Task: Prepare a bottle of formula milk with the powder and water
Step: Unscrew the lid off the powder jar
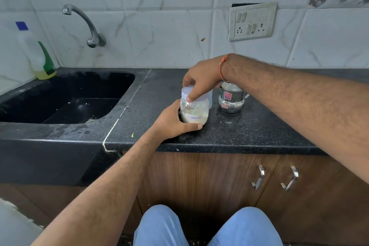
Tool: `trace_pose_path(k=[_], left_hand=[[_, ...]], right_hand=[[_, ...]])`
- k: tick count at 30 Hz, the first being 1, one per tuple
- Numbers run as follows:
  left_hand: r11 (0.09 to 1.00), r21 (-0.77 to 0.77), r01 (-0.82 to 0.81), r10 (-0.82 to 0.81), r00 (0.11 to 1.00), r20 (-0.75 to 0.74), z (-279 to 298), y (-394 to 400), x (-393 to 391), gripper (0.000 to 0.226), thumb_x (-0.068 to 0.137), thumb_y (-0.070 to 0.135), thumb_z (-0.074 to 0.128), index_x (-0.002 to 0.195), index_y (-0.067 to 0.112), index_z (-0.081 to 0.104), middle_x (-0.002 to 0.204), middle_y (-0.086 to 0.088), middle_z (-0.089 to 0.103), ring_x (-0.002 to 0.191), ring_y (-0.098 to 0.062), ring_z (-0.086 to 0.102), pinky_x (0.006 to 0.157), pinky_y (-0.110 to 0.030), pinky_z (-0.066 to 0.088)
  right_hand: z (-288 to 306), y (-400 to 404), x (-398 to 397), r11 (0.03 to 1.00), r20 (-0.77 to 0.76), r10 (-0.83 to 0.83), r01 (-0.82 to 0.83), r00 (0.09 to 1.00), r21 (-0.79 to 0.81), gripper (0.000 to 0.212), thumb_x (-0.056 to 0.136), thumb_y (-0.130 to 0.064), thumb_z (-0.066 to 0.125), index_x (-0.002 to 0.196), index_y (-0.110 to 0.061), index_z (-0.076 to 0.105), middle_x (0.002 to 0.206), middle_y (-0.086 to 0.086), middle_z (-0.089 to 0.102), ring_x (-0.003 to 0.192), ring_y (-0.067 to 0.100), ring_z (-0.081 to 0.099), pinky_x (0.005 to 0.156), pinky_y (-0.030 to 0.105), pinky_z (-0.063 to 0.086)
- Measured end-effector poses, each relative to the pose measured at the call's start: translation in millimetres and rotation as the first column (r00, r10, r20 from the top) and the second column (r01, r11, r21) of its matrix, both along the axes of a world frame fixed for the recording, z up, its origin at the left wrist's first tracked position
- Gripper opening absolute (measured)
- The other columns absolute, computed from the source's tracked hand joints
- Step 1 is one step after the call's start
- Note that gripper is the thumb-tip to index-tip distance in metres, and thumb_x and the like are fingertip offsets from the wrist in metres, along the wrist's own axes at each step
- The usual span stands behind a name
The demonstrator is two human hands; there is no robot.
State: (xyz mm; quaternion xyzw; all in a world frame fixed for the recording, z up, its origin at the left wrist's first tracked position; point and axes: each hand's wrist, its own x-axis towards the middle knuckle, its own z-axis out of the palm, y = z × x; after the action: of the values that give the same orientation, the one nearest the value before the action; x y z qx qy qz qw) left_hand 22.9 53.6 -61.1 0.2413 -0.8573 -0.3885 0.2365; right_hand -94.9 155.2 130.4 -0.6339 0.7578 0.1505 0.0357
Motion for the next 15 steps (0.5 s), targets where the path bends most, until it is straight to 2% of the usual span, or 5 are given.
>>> trace_pose_path(k=[2, 5, 7, 9, 15], left_hand=[[1.000, 0.003, 0.002, -0.002, 1.000, -0.005, -0.3, 0.0, -0.2, 0.085, 0.074, 0.043, 0.101, 0.146, 0.030, 0.057, 0.132, 0.019, 0.072, 0.124, -0.003, 0.066, 0.098, -0.019, 0.048], [1.000, 0.013, 0.003, -0.003, 1.000, -0.007, -0.4, -0.6, -0.6, 0.085, 0.072, 0.043, 0.102, 0.144, 0.031, 0.058, 0.131, 0.019, 0.073, 0.125, -0.003, 0.067, 0.104, -0.026, 0.052], [1.000, 0.013, 0.002, -0.002, 1.000, -0.006, -0.5, -0.5, -0.1, 0.084, 0.072, 0.043, 0.102, 0.143, 0.032, 0.059, 0.131, 0.019, 0.073, 0.125, -0.004, 0.067, 0.105, -0.026, 0.052], [1.000, 0.013, 0.001, -0.001, 1.000, -0.001, 0.2, 0.4, 0.6, 0.081, 0.073, 0.040, 0.102, 0.141, 0.031, 0.058, 0.130, 0.020, 0.072, 0.123, -0.003, 0.066, 0.099, -0.020, 0.049], [1.000, 0.023, 0.001, -0.001, 1.000, -0.001, 1.1, 0.8, 0.0, 0.084, 0.073, 0.040, 0.102, 0.143, 0.032, 0.057, 0.132, 0.021, 0.071, 0.127, -0.004, 0.065, 0.105, -0.025, 0.048]], right_hand=[[1.1, -1.7, -0.4, 0.999, 0.060, 0.019, -0.021, 0.998, 0.031, 0.082, 0.061, -0.060, 0.076, 0.139, -0.046, 0.056, 0.144, -0.014, 0.054, 0.124, 0.021, 0.061, 0.094, 0.047, 0.061], [-1.2, -6.3, -1.3, 0.999, -0.007, 0.014, -0.014, 1.000, 0.033, 0.102, 0.058, -0.081, 0.070, 0.148, -0.038, 0.048, 0.147, -0.007, 0.056, 0.126, 0.023, 0.063, 0.096, 0.047, 0.059], [-0.8, -5.5, -3.0, 0.999, -0.057, -0.014, 0.017, 0.998, 0.050, 0.081, 0.077, -0.080, 0.065, 0.136, -0.025, 0.060, 0.122, -0.001, 0.070, 0.103, 0.021, 0.073, 0.083, 0.042, 0.064], [-1.1, -6.6, -8.6, 0.999, 0.009, -0.026, 0.026, 1.000, 0.028, 0.059, 0.083, -0.065, 0.072, 0.128, -0.027, 0.065, 0.115, -0.003, 0.072, 0.094, 0.019, 0.075, 0.079, 0.041, 0.066], [7.2, -6.7, -19.5, 0.997, 0.137, 0.063, -0.056, 0.989, -0.053, 0.070, 0.073, -0.046, 0.085, 0.137, -0.040, 0.059, 0.133, -0.011, 0.061, 0.113, 0.019, 0.065, 0.095, 0.047, 0.060]])
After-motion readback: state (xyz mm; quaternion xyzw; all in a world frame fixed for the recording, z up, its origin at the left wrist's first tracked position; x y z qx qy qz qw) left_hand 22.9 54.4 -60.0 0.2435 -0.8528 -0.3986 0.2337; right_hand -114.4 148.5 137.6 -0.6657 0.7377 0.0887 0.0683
